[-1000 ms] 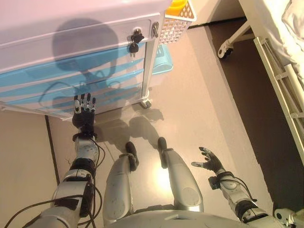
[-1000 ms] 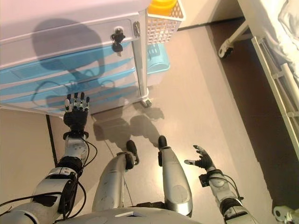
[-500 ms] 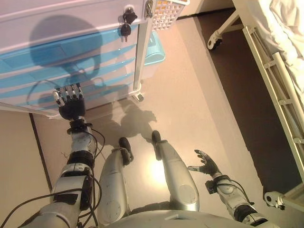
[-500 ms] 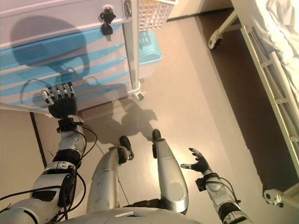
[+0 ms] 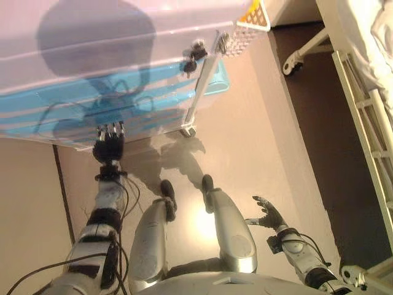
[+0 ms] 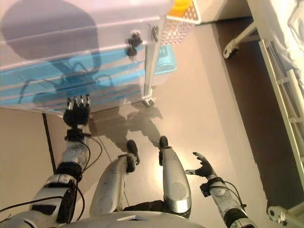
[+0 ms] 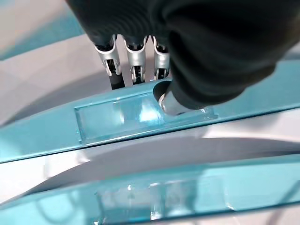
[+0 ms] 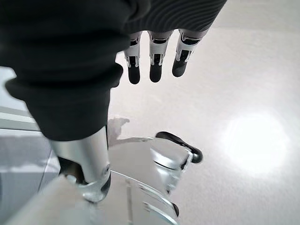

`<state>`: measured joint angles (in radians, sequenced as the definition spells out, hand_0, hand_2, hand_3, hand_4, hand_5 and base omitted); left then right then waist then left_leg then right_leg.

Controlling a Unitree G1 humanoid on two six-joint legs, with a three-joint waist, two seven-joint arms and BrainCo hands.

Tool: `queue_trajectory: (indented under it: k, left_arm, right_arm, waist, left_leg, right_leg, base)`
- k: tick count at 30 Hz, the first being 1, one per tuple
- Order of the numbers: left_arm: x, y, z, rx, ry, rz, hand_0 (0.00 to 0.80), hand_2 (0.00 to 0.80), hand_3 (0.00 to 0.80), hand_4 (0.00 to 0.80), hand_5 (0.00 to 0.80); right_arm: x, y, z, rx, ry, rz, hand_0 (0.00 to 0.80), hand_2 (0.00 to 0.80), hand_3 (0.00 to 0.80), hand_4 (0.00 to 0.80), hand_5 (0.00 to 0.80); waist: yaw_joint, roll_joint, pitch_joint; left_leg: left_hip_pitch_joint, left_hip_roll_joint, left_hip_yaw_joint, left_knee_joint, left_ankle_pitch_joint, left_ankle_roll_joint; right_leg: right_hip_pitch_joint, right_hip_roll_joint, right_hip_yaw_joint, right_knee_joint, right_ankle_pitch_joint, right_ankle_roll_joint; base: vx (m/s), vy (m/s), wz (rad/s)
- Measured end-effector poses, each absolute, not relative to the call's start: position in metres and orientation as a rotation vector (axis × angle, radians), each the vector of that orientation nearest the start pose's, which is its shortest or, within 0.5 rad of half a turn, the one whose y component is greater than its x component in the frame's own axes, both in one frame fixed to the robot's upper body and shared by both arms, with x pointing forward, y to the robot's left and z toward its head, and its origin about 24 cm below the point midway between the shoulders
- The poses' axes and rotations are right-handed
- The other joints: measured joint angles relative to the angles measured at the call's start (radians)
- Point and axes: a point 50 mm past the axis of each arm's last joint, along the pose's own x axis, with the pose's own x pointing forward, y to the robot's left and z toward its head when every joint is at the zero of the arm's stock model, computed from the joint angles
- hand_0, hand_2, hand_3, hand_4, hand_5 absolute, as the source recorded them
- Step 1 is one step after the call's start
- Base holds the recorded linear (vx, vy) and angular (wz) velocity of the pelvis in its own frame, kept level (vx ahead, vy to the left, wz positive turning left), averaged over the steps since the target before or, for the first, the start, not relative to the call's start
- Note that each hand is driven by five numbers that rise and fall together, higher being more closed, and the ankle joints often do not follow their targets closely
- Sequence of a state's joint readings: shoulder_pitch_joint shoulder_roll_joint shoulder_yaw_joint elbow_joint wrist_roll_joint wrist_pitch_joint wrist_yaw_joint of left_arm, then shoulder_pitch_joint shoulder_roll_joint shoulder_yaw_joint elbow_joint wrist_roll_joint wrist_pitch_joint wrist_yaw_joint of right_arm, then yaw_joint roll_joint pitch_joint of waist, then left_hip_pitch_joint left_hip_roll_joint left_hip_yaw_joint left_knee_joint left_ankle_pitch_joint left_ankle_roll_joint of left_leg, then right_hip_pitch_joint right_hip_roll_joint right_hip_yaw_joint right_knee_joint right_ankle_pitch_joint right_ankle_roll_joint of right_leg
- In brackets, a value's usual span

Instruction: Open the drawer and pick up the medicine

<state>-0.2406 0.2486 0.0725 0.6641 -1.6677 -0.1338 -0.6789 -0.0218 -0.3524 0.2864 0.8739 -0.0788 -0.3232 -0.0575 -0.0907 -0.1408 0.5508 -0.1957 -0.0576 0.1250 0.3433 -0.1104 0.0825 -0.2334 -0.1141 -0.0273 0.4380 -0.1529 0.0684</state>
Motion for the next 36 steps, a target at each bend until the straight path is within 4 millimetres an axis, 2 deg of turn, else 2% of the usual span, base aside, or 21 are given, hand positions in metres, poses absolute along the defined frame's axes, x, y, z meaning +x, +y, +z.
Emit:
queue_trajectory:
  k: [3,7,8,9,10,12,15,17,22,25,27,28,29,33,36]
  left_arm:
    - [0.233,0.220,-0.036,-1.369,-0.170,-0.093,0.800,0.800,0.800,0.800,0.800]
    - [0.178,0.213,-0.074,-1.463,0.001,-0.067,0.800,0.800,0.800,0.800,0.800]
    - [0.168,0.215,-0.080,-1.474,0.031,-0.058,0.800,0.800,0.800,0.800,0.800]
    - [0.160,0.219,-0.086,-1.482,0.051,-0.056,0.800,0.800,0.800,0.800,0.800]
    - [0.153,0.221,-0.091,-1.504,0.064,-0.045,0.800,0.800,0.800,0.800,0.800]
    - [0.130,0.214,-0.110,-1.578,0.104,0.062,0.800,0.800,0.800,0.800,0.800]
    - [0.087,0.214,-0.131,-1.608,0.199,0.243,0.800,0.800,0.800,0.800,0.800]
    - [0.086,0.210,-0.136,-1.614,0.278,0.281,0.800,0.800,0.800,0.800,0.800]
    - [0.083,0.211,-0.141,-1.585,0.390,0.318,0.800,0.800,0.800,0.800,0.800]
    - [0.081,0.212,-0.142,-1.551,0.431,0.305,0.800,0.800,0.800,0.800,0.800]
    - [0.080,0.212,-0.143,-1.519,0.455,0.298,0.800,0.800,0.800,0.800,0.800]
    - [0.079,0.213,-0.144,-1.485,0.467,0.295,0.329,0.329,0.329,0.329,0.329]
    - [0.079,0.214,-0.144,-1.440,0.474,0.291,0.000,0.000,0.000,0.000,0.000]
    - [0.075,0.222,-0.147,-1.244,0.509,0.324,0.000,0.000,0.000,0.000,0.000]
    - [0.076,0.229,-0.148,-1.075,0.541,0.364,0.000,0.000,0.000,0.000,0.000]
  right_arm:
    - [0.182,-0.218,-0.101,-0.524,0.568,0.187,0.000,0.000,0.000,0.000,0.000]
    - [0.204,-0.206,-0.093,-0.528,0.523,0.243,0.000,0.000,0.000,0.000,0.000]
    - [0.208,-0.207,-0.091,-0.525,0.513,0.239,0.000,0.000,0.000,0.000,0.000]
    - [0.213,-0.209,-0.088,-0.522,0.507,0.231,0.000,0.000,0.000,0.000,0.000]
    - [0.215,-0.214,-0.087,-0.518,0.508,0.211,0.000,0.000,0.000,0.000,0.000]
    - [0.209,-0.231,-0.093,-0.516,0.577,0.167,0.000,0.000,0.000,0.000,0.000]
    - [0.187,-0.249,-0.107,-0.514,0.694,0.135,0.000,0.000,0.000,0.000,0.000]
    - [0.177,-0.260,-0.111,-0.521,0.742,0.114,0.000,0.000,0.000,0.000,0.000]
    - [0.168,-0.268,-0.114,-0.474,0.772,0.066,0.000,0.000,0.000,0.000,0.000]
    - [0.156,-0.270,-0.120,-0.469,0.814,0.061,0.000,0.000,0.000,0.000,0.000]
    - [0.146,-0.271,-0.124,-0.470,0.840,0.052,0.000,0.000,0.000,0.000,0.000]
    - [0.142,-0.271,-0.125,-0.468,0.848,0.052,0.000,0.000,0.000,0.000,0.000]
    - [0.141,-0.271,-0.126,-0.466,0.852,0.052,0.000,0.000,0.000,0.000,0.000]
    - [0.131,-0.271,-0.128,-0.464,0.855,0.050,0.000,0.000,0.000,0.000,0.000]
    - [0.131,-0.271,-0.127,-0.468,0.825,0.043,0.000,0.000,0.000,0.000,0.000]
  waist:
    - [0.058,0.000,0.000]
    - [0.124,0.008,0.002]
    - [0.139,0.021,0.004]
    - [0.159,0.013,-0.003]
    - [0.182,0.014,-0.004]
    - [0.199,0.060,-0.047]
    - [0.225,0.098,-0.141]
    - [0.231,0.120,-0.187]
    - [0.234,0.145,-0.256]
    - [0.227,0.149,-0.277]
    - [0.223,0.156,-0.287]
    - [0.220,0.158,-0.292]
    - [0.213,0.159,-0.295]
    - [0.193,0.165,-0.328]
    - [0.189,0.163,-0.348]
  left_leg:
    - [0.114,0.001,-0.083,-0.097,0.027,-0.029]
    - [0.214,0.023,-0.167,-0.164,0.047,-0.059]
    - [0.223,0.028,-0.199,-0.169,0.049,-0.069]
    - [0.227,0.026,-0.203,-0.168,0.049,-0.082]
    - [0.230,0.016,-0.203,-0.163,0.045,-0.094]
    - [0.228,0.041,-0.197,-0.163,0.055,-0.114]
    - [0.224,0.059,-0.198,-0.176,0.074,-0.142]
    - [0.207,0.062,-0.198,-0.184,0.093,-0.145]
    - [0.191,0.064,-0.184,-0.195,0.107,-0.149]
    - [0.170,0.058,-0.174,-0.214,0.121,-0.125]
    - [0.168,0.055,-0.173,-0.225,0.127,-0.119]
    - [0.169,0.054,-0.173,-0.228,0.130,-0.116]
    - [0.170,0.054,-0.172,-0.228,0.132,-0.116]
    - [0.179,0.055,-0.167,-0.234,0.133,-0.115]
    - [0.199,0.056,-0.149,-0.253,0.135,-0.115]
  right_leg:
    - [0.112,0.006,-0.065,-0.035,-0.010,-0.014]
    - [0.150,0.026,-0.091,0.065,-0.033,-0.033]
    - [0.153,0.042,-0.090,0.061,-0.096,-0.044]
    - [0.173,0.051,-0.084,-0.042,-0.091,-0.050]
    - [0.193,0.047,-0.097,-0.104,-0.040,-0.090]
    - [0.233,0.066,-0.143,-0.149,-0.026,-0.102]
    - [0.263,0.086,-0.182,-0.199,-0.018,-0.117]
    - [0.265,0.090,-0.198,-0.218,-0.017,-0.124]
    - [0.239,0.089,-0.206,-0.205,-0.022,-0.133]
    - [0.201,0.080,-0.206,-0.177,-0.023,-0.131]
    - [0.191,0.075,-0.206,-0.172,-0.023,-0.130]
    - [0.188,0.074,-0.204,-0.168,-0.023,-0.129]
    - [0.188,0.073,-0.203,-0.168,-0.023,-0.129]
    - [0.186,0.074,-0.195,-0.167,-0.024,-0.121]
    - [0.189,0.077,-0.179,-0.167,-0.024,-0.121]
  base:
    - [0.045,-0.289,0.71]
    - [0.047,-0.251,0.65]
    - [-0.033,-0.178,0.67]
    - [-0.049,-0.160,0.65]
    - [-0.045,-0.137,0.67]
    - [-0.046,-0.127,0.61]
    - [-0.055,-0.074,0.40]
    - [-0.054,0.002,0.39]
    - [-0.028,0.055,0.07]
    - [0.005,0.065,-0.01]
    - [0.038,0.073,0.00]
    - [0.035,0.063,-0.06]
    - [0.038,0.067,-0.05]
    - [0.054,0.080,-0.05]
    - [0.066,0.081,-0.18]
